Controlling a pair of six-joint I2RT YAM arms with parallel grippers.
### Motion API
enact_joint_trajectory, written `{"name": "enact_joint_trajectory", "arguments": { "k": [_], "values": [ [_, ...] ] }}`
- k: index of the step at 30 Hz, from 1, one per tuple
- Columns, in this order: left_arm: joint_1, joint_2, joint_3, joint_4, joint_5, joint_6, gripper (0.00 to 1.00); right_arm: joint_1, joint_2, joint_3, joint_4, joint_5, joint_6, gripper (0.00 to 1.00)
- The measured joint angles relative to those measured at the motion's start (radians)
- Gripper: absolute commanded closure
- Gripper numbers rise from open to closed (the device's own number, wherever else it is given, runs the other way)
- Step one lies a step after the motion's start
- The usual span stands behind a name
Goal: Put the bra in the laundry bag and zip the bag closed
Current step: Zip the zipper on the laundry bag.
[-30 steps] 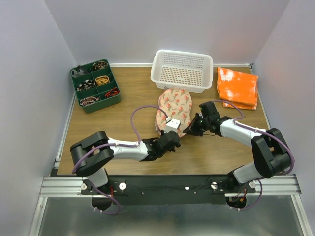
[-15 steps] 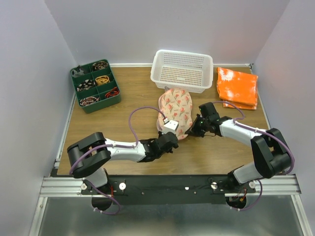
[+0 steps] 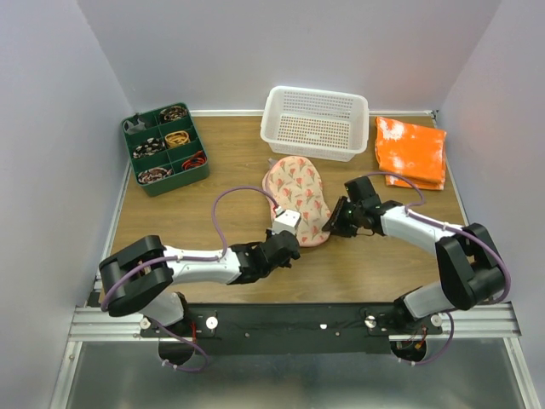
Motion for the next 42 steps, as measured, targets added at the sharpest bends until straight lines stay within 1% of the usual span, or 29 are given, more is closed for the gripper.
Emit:
{"name": "enact_joint_trajectory", "arguments": {
  "k": [2,7,10,12,15,18,21,25,29,39,42],
  "values": [
    [0.0,0.005,0.008,-0.025,0.0,-0.003,1.0,-0.005,-0.031,0.001,-0.017,0.003,0.0,0.3],
    [0.0,0.058,0.064,-0.073,0.002,-0.019,1.0,-0.015,-0.183,-0.014,-0.028,-0.022,0.072,0.29],
    [0.0,0.1,0.127,-0.099,0.012,-0.029,1.0,-0.016,-0.286,-0.091,0.015,-0.092,0.168,0.29],
    [0.0,0.124,0.173,-0.117,0.022,-0.031,1.0,-0.016,-0.314,-0.156,0.041,-0.14,0.241,0.29],
    [0.0,0.173,0.287,-0.161,0.044,-0.015,1.0,-0.016,-0.32,-0.214,0.046,-0.164,0.311,0.28],
    [0.0,0.211,0.387,-0.189,0.056,0.009,1.0,-0.016,-0.325,-0.232,0.047,-0.169,0.355,0.28],
    [0.004,0.241,0.464,-0.239,0.061,0.044,1.0,-0.021,-0.337,-0.234,0.084,-0.169,0.398,0.28],
    [0.012,0.255,0.488,-0.27,0.064,0.07,1.0,-0.023,-0.337,-0.255,0.127,-0.171,0.441,0.28],
    [0.012,0.255,0.483,-0.275,0.068,0.078,1.0,-0.023,-0.343,-0.255,0.129,-0.163,0.451,0.28],
    [0.004,0.251,0.46,-0.286,0.079,0.079,1.0,-0.023,-0.476,-0.225,0.097,-0.086,0.467,0.29],
    [0.004,0.251,0.468,-0.293,0.084,0.085,1.0,-0.023,-0.476,-0.226,0.106,-0.082,0.477,0.29]
  ]
}}
